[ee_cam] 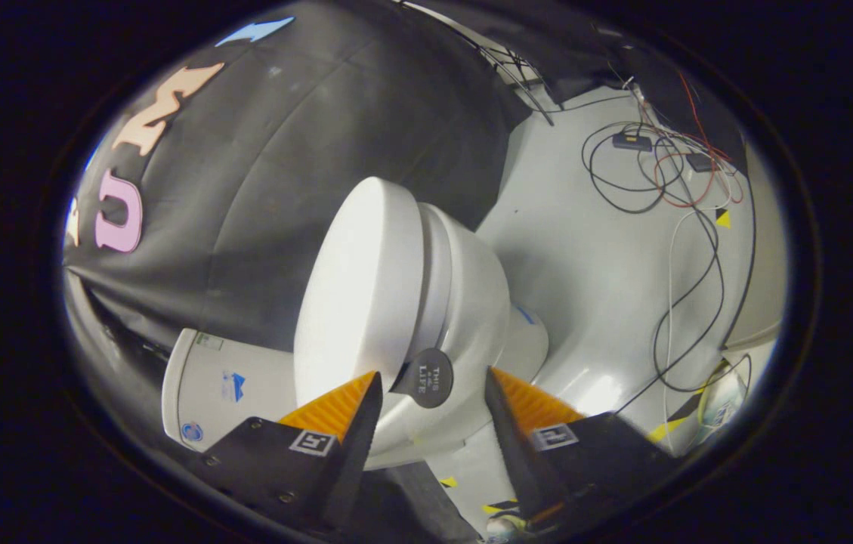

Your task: Open the toilet lid.

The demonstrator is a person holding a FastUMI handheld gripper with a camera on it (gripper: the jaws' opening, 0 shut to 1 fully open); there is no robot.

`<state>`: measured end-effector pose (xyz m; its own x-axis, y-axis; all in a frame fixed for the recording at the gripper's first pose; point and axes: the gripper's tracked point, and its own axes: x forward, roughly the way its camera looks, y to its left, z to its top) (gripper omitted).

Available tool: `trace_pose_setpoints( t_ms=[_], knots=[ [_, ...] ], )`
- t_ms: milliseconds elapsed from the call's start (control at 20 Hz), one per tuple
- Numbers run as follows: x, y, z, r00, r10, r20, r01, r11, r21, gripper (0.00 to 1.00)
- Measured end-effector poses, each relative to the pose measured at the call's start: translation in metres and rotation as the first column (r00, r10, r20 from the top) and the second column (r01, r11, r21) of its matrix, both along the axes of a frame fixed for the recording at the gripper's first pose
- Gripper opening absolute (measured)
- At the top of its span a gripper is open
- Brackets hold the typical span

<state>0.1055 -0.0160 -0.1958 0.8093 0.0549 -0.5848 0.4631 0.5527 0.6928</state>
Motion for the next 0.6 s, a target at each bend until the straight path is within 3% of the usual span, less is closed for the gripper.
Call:
trace_pose_setpoints(
  t_ms=[150, 250, 450, 500, 600],
  knots=[
    [0.001, -0.004, 0.005, 1.0, -0.017, 0.015, 0.016, 0.999, 0.05, 0.33],
    [0.009, 0.008, 0.006, 0.999, -0.009, 0.037, 0.004, 0.993, 0.122, 0.33],
    [0.01, 0.015, 0.002, 0.999, 0.015, 0.038, -0.021, 0.989, 0.146, 0.33],
    [0.008, 0.019, -0.018, 1.0, 0.011, -0.012, -0.009, 0.992, 0.124, 0.33],
    [0.008, 0.013, -0.012, 1.0, -0.029, -0.003, 0.029, 0.978, 0.207, 0.05]
  ],
)
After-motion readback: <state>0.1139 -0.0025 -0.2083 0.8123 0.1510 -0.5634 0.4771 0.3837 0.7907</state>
